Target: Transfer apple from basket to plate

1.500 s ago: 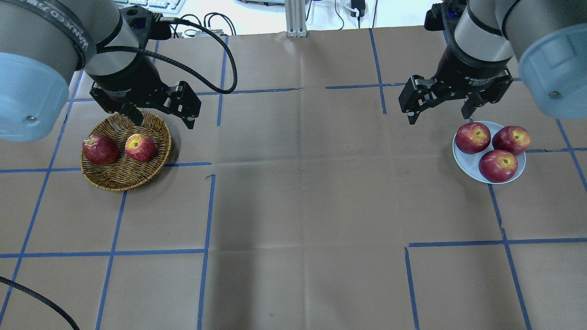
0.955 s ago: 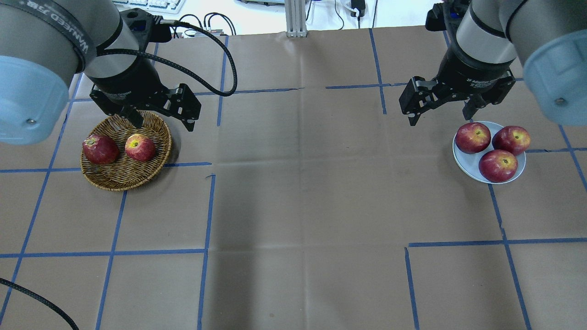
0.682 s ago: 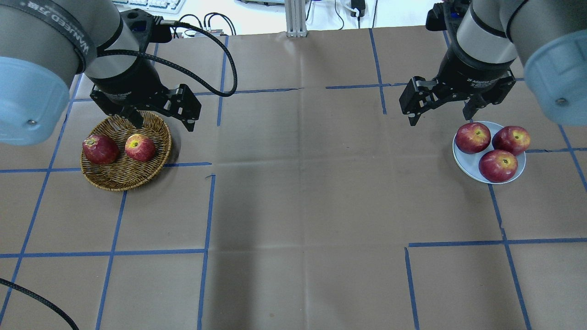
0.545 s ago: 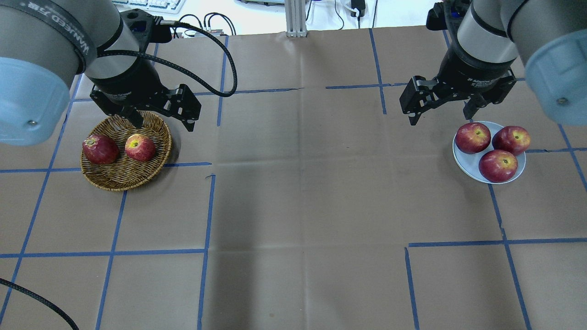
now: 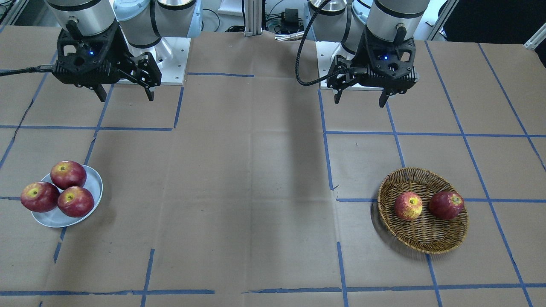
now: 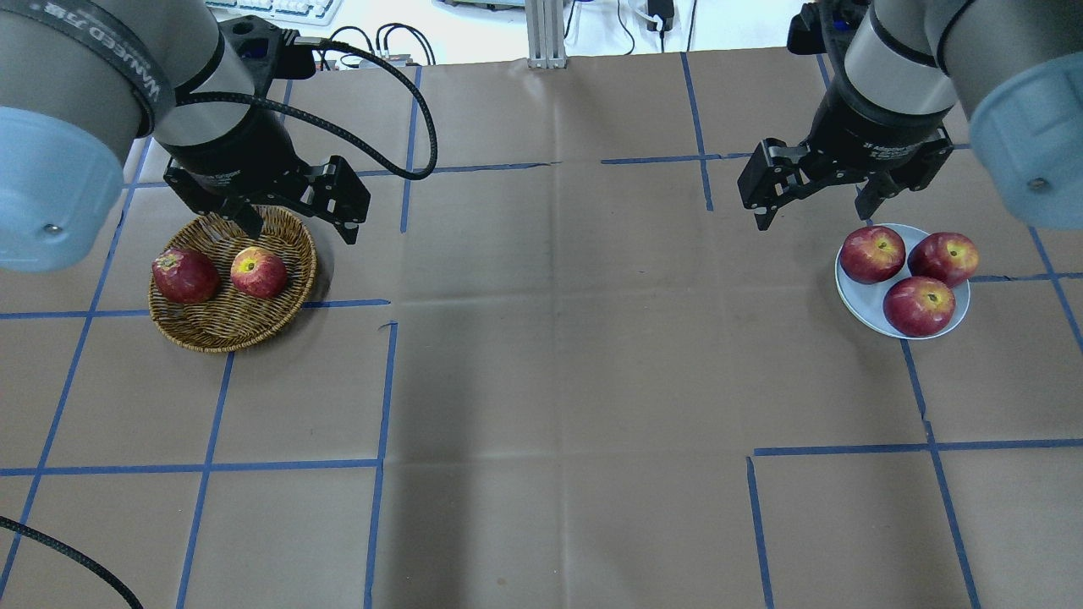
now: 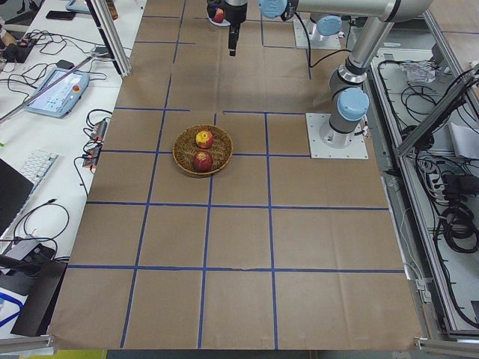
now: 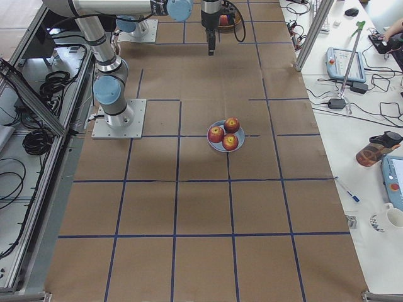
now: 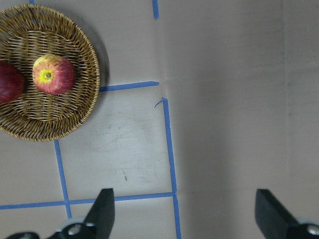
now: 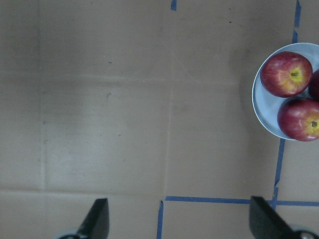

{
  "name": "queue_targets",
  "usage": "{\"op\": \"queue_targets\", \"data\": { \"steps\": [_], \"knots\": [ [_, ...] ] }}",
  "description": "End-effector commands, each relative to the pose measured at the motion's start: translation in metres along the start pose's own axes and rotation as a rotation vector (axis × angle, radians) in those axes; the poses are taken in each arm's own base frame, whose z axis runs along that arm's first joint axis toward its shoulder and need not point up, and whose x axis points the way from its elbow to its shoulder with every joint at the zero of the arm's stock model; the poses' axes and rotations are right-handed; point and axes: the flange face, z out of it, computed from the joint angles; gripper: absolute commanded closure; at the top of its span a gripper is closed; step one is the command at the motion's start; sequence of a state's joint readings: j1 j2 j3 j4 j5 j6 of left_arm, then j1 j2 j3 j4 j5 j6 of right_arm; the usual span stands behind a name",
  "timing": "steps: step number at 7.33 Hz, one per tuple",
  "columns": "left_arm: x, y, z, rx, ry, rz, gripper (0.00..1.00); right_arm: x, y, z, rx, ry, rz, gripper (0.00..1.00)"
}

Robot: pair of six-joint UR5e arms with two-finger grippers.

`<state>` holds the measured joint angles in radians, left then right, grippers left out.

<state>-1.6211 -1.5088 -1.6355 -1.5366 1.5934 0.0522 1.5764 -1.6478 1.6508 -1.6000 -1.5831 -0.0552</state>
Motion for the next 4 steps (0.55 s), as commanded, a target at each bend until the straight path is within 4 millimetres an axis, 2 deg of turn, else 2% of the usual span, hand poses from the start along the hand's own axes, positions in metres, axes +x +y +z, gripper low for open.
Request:
{"op": "queue_targets", "data": {
  "steps": [1, 4],
  "knots": [
    [0.0, 0.0018, 0.0002, -0.001, -0.002, 0.0, 0.01, -0.0003, -0.0004, 0.0015, -0.003, 0.0, -0.001, 0.0],
    [-0.0014, 0.0005, 0.0022, 0.004, -0.002, -0.003, 0.01, -0.0003, 0.0003, 0.0015, -0.003, 0.0, -0.002, 0.0]
  ]
}}
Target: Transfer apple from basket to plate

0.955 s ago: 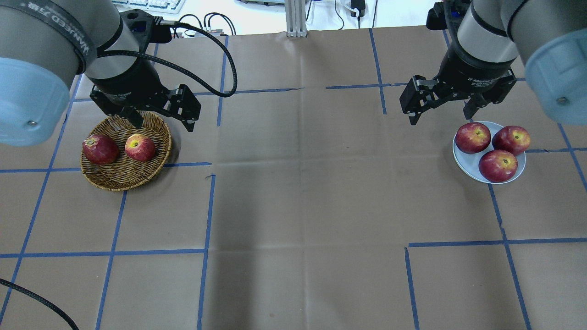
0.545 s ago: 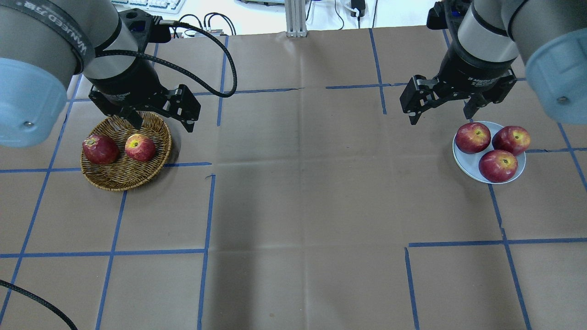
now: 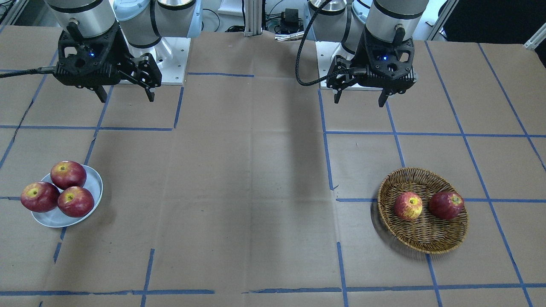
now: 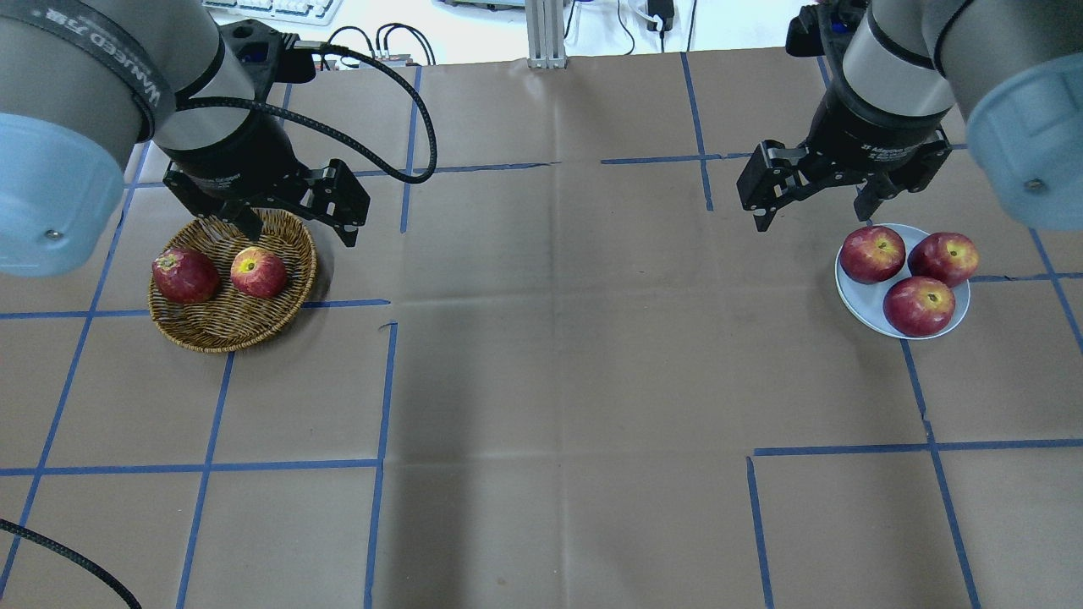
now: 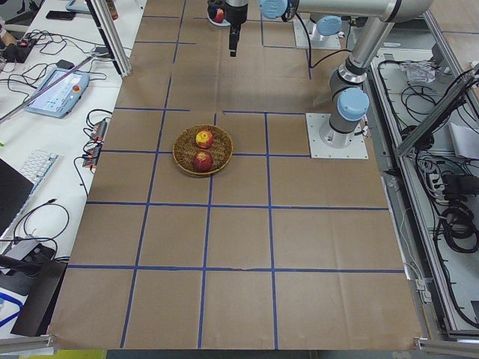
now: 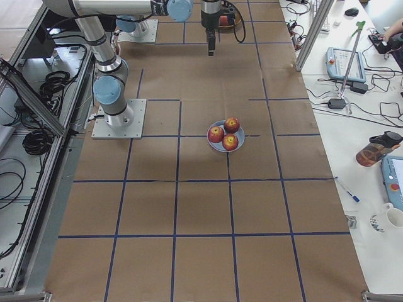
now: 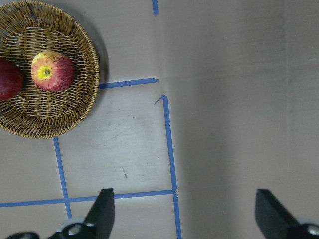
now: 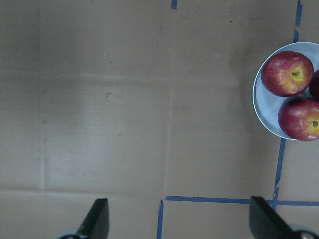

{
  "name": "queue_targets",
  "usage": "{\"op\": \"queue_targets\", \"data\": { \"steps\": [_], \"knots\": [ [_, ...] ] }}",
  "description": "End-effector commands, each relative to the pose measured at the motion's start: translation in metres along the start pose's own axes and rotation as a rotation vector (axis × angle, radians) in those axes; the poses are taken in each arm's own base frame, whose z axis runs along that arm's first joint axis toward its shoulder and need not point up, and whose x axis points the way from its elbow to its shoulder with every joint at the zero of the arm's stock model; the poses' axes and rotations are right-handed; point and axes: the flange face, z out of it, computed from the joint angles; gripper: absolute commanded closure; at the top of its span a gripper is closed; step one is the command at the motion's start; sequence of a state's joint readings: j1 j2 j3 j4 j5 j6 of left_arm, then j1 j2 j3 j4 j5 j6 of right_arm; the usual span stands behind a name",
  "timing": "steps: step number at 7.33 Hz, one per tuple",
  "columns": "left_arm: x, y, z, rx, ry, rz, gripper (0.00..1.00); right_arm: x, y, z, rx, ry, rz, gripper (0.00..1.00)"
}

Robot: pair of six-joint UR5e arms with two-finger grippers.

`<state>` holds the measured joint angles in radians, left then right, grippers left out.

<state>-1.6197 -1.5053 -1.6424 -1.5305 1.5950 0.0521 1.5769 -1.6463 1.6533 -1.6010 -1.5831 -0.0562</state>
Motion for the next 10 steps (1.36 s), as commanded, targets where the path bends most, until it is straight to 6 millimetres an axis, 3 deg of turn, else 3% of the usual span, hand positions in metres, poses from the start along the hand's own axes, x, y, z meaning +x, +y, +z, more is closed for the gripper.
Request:
{"op": "queue_targets", "data": {
  "steps": [1, 2, 5, 7, 10],
  "knots": [
    [-0.001, -0.002, 0.004, -0.002, 0.001, 0.025, 0.01, 0.0, 0.001, 0.0, 0.0, 0.0, 0.001, 0.0],
    [-0.009, -0.005, 0.01, -0.024, 0.002, 0.123, 0.01, 0.0, 0.001, 0.0, 0.0, 0.0, 0.001, 0.0],
    [-0.09, -0.023, 0.061, 0.009, -0.003, 0.219, 0.01, -0.001, 0.001, 0.0, 0.001, 0.0, -0.002, 0.0],
    [-0.145, -0.047, 0.129, 0.014, -0.008, 0.221, 0.01, -0.001, 0.001, 0.0, 0.0, 0.0, -0.002, 0.0],
    [-0.204, -0.091, 0.232, 0.011, -0.01, 0.232, 0.01, 0.0, 0.001, 0.001, -0.002, 0.0, -0.001, 0.0]
  ]
}}
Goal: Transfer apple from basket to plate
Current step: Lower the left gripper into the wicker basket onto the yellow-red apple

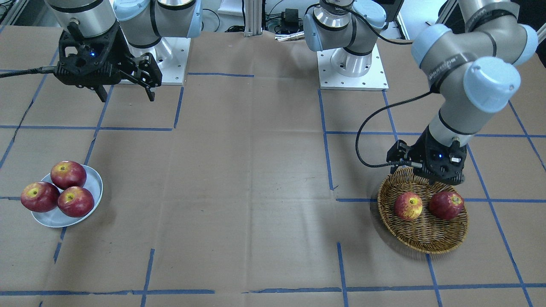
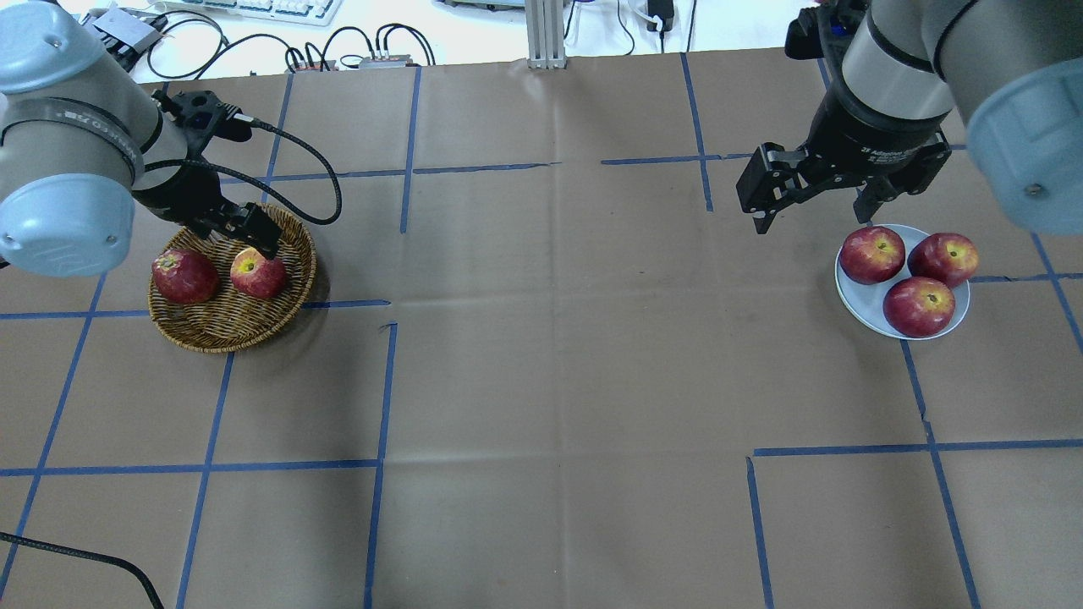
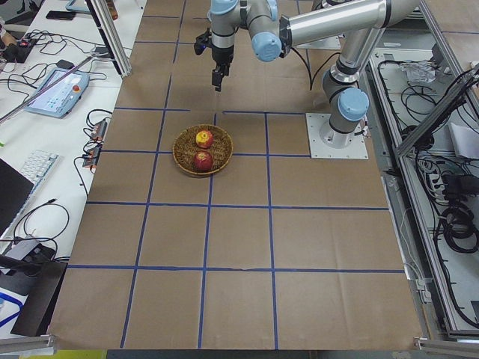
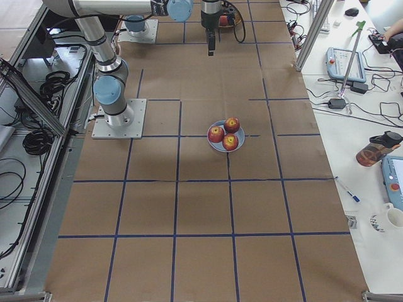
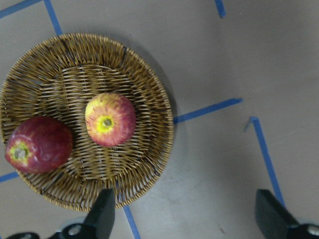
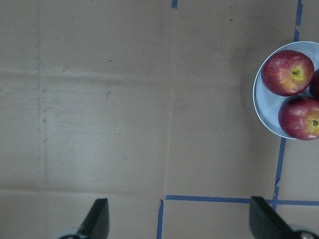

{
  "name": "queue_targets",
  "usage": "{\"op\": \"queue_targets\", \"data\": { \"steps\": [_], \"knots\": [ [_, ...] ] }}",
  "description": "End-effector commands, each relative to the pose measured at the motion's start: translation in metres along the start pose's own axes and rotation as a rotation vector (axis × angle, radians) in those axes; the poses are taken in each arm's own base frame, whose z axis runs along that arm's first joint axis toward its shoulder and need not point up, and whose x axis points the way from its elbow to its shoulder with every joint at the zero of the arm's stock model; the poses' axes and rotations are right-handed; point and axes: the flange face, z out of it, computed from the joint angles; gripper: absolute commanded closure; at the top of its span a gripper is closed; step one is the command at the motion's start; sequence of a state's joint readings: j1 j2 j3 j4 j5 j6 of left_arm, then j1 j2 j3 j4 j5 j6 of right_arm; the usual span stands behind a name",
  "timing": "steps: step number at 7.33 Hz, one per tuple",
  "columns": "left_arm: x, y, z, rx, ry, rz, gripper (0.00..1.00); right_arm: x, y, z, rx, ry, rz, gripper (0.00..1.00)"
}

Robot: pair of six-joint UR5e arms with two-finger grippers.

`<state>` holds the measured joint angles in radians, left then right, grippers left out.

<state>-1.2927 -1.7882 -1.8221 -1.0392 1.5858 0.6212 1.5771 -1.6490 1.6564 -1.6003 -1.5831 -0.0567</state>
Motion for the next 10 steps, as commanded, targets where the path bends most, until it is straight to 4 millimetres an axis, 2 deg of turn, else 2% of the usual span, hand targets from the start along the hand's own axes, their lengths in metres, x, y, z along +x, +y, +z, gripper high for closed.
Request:
{"op": "queue_targets", "data": {
  "steps": [1, 4, 7, 9, 10],
  "knots": [
    [-0.028, -0.011, 0.063, -0.013, 0.007, -0.011, 0.01, 0.0, 0.0, 0.0, -0.001, 0.0, 0.0, 0.0],
    [-0.034, -0.012, 0.095, -0.042, 0.029, -0.015, 0.01, -0.001, 0.0, 0.001, -0.002, 0.0, -0.001, 0.0],
    [-0.035, -0.012, 0.11, -0.063, 0.044, -0.03, 0.02, -0.001, 0.001, 0.001, -0.004, 0.0, -0.001, 0.0],
    [-0.037, -0.015, 0.12, -0.053, 0.038, -0.032, 0.09, -0.001, 0.001, 0.001, -0.004, 0.001, -0.001, 0.0],
    [-0.036, -0.015, 0.121, -0.053, 0.042, -0.032, 0.19, -0.001, 0.001, 0.001, -0.004, 0.001, -0.001, 0.0]
  ]
}}
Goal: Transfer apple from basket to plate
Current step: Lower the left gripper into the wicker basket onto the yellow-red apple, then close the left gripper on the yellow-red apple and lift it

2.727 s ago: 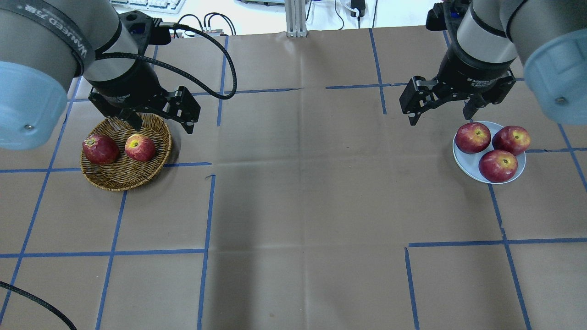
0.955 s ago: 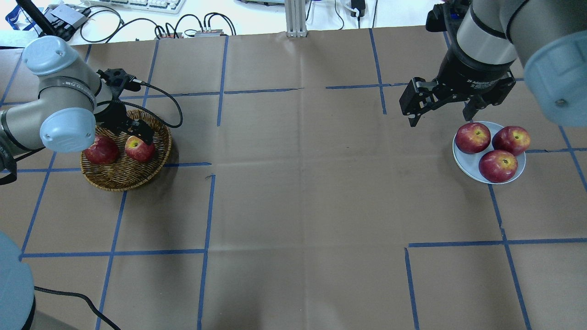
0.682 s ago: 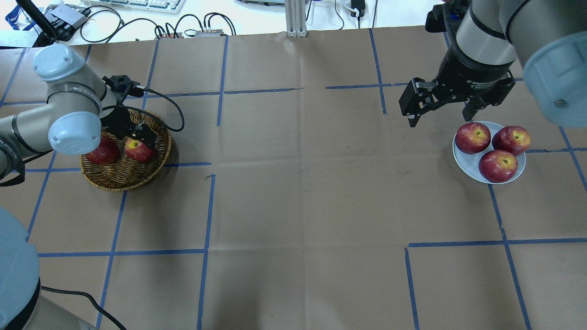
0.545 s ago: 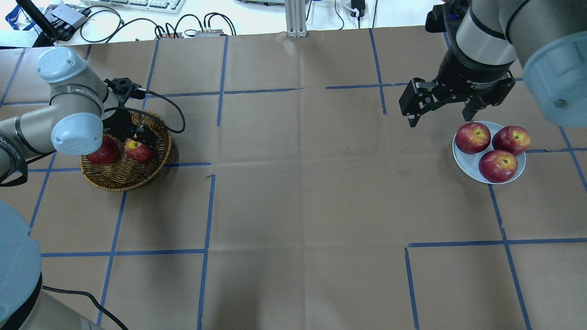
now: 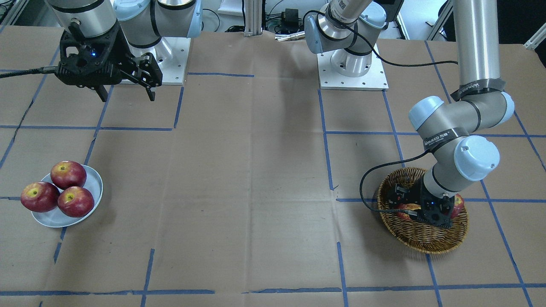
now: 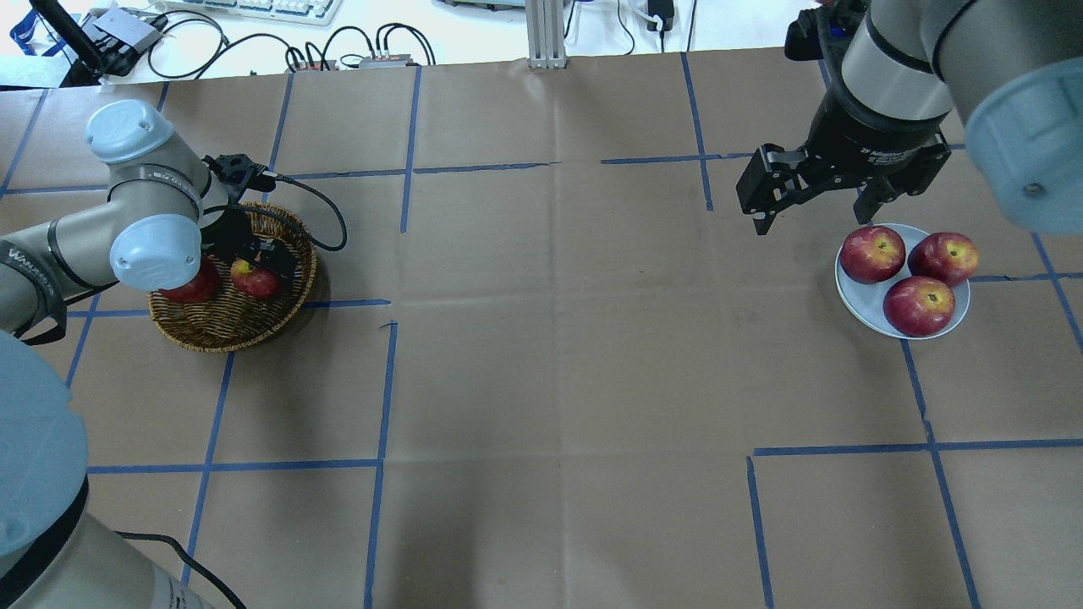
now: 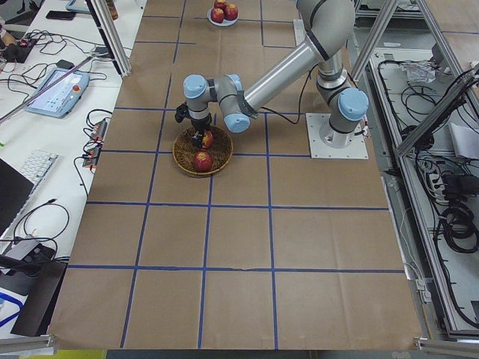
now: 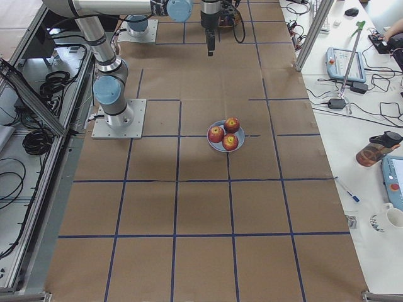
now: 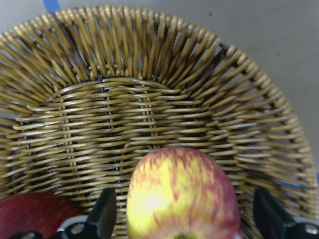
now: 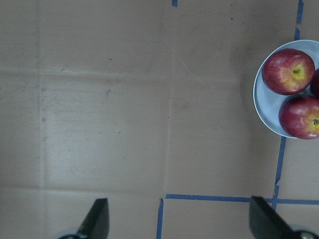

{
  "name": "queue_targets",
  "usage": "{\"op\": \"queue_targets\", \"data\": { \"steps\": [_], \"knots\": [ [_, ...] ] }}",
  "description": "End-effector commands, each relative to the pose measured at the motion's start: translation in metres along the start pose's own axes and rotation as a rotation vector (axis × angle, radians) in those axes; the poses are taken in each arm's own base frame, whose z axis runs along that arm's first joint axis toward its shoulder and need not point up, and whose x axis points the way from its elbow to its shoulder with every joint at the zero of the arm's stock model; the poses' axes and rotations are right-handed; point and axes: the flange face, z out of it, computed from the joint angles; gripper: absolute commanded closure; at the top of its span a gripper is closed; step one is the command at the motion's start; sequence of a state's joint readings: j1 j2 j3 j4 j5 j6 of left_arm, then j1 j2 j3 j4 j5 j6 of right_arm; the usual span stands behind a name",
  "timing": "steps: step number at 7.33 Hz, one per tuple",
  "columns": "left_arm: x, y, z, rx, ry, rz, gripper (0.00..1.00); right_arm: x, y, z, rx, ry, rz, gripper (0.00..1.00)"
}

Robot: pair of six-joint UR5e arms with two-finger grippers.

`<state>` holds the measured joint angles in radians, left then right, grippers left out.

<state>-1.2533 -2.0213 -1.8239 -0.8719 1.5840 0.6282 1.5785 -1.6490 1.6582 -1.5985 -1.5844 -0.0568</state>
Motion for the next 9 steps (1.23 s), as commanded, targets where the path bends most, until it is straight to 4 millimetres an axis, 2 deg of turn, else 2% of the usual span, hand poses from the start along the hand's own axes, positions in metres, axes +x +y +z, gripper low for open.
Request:
{"op": "queue_targets", "data": {
  "steps": [1, 2, 4, 6, 7, 8, 9],
  "knots": [
    [0.0, -0.001, 0.003, 0.003, 0.004, 0.001, 0.35, 0.0, 0.0, 0.0, 0.0, 0.0, 0.0, 0.0],
    [0.001, -0.001, 0.001, 0.005, 0.001, 0.002, 0.47, 0.0, 0.0, 0.0, 0.0, 0.0, 0.0, 0.0],
    [0.004, -0.001, -0.012, 0.018, -0.006, -0.031, 0.48, 0.0, 0.0, -0.001, 0.001, 0.0, 0.0, 0.0],
    [0.024, -0.005, -0.049, 0.034, -0.013, -0.155, 0.48, 0.0, 0.0, -0.001, 0.001, 0.0, 0.0, 0.0],
    [0.065, -0.012, -0.075, 0.043, -0.017, -0.219, 0.48, 0.0, 0.0, -0.001, 0.001, 0.0, 0.0, 0.0],
    [0.123, -0.025, -0.087, 0.061, -0.024, -0.248, 0.48, 0.0, 0.0, -0.001, 0.001, 0.0, 0.0, 0.0],
    [0.18, -0.033, -0.086, 0.061, -0.021, -0.265, 0.48, 0.0, 0.0, 0.0, 0.0, 0.0, 0.0, 0.0]
  ]
}}
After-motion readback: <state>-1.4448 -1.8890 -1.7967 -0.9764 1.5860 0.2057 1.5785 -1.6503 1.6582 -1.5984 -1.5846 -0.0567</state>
